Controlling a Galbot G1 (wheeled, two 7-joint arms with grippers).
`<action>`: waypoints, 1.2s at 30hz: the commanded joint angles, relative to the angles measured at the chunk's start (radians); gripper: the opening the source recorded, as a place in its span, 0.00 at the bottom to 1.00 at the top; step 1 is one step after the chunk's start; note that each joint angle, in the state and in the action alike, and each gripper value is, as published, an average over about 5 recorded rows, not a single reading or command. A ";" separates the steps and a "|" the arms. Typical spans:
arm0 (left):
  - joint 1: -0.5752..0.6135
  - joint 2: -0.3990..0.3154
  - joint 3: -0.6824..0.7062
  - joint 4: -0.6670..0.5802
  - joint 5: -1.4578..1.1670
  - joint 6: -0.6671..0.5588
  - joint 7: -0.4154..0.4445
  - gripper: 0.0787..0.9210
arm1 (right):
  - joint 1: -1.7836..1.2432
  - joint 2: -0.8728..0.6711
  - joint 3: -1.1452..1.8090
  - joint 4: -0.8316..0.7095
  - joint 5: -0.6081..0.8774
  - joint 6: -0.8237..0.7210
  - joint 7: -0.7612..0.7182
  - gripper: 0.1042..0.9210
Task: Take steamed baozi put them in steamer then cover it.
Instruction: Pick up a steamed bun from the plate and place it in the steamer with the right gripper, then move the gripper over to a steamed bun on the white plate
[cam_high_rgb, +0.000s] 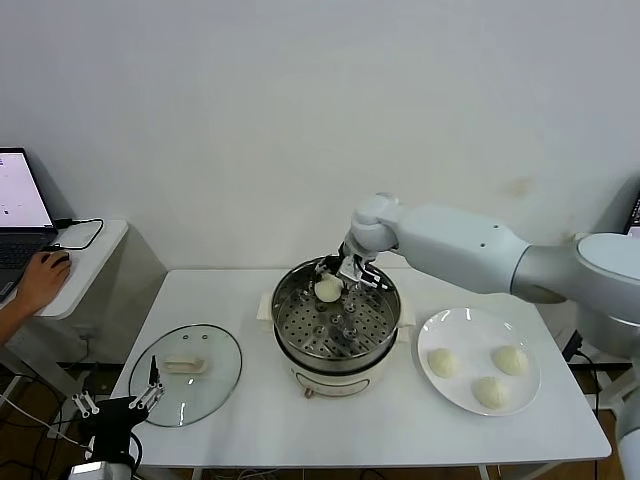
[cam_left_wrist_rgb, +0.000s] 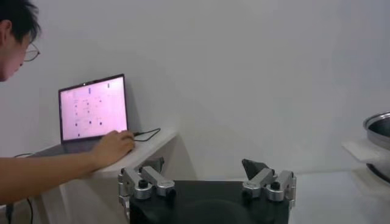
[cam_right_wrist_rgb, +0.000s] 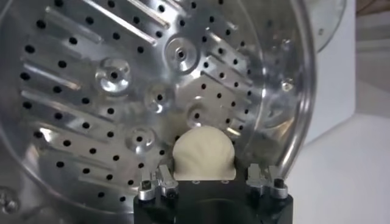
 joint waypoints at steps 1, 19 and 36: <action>-0.001 -0.004 0.003 0.002 0.000 0.000 0.000 0.88 | -0.007 0.026 -0.009 -0.037 -0.046 0.046 0.019 0.64; 0.015 0.017 0.006 -0.048 -0.002 0.005 0.003 0.88 | 0.269 -0.357 -0.010 0.463 0.485 -0.679 -0.196 0.88; -0.004 0.063 0.026 -0.048 -0.015 0.008 0.004 0.88 | 0.180 -0.856 -0.027 0.708 0.373 -0.790 -0.186 0.88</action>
